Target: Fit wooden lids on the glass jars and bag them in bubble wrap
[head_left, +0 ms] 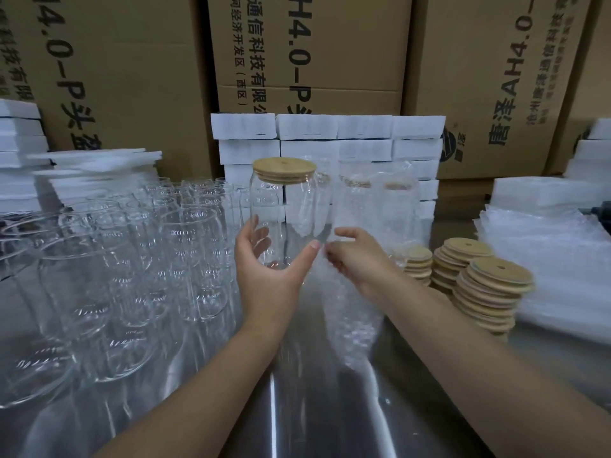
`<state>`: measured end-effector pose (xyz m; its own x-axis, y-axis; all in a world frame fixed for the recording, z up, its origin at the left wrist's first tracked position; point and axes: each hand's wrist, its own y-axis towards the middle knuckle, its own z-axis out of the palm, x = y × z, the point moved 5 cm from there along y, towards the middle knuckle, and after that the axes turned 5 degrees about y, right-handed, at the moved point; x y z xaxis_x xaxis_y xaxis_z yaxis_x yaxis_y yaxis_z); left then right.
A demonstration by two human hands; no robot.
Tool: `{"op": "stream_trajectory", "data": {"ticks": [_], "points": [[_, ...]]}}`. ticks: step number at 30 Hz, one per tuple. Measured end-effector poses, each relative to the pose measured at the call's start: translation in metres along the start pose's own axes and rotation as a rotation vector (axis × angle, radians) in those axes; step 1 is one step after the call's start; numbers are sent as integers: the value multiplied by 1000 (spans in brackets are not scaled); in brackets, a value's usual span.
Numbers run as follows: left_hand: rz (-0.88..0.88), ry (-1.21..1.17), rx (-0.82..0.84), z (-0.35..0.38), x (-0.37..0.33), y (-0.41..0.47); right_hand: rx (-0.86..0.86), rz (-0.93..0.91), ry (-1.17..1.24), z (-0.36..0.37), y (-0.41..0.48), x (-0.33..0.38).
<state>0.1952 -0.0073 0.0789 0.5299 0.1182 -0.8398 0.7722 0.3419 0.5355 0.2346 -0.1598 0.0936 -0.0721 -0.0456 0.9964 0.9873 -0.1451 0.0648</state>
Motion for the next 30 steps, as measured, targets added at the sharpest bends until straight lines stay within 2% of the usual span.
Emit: {"op": "stream_trajectory", "data": {"ticks": [4,7,17,19,21,30], "points": [[10,24,-11,-1,-1,2,220,-149,-597,6,-1,-27],[15,47,-18,-2,-1,3,309,-280,-906,9,-9,-33],[-11,32,-38,-4,4,6,269,-501,-1263,29,-42,-25],[-13,36,-26,-4,3,6,278,-512,-1260,29,-44,-22],[-15,33,-12,-3,3,6,255,-435,-1178,25,-41,-21],[-126,-110,75,8,4,0,31,-10,-337,-2,-16,-31]]}}
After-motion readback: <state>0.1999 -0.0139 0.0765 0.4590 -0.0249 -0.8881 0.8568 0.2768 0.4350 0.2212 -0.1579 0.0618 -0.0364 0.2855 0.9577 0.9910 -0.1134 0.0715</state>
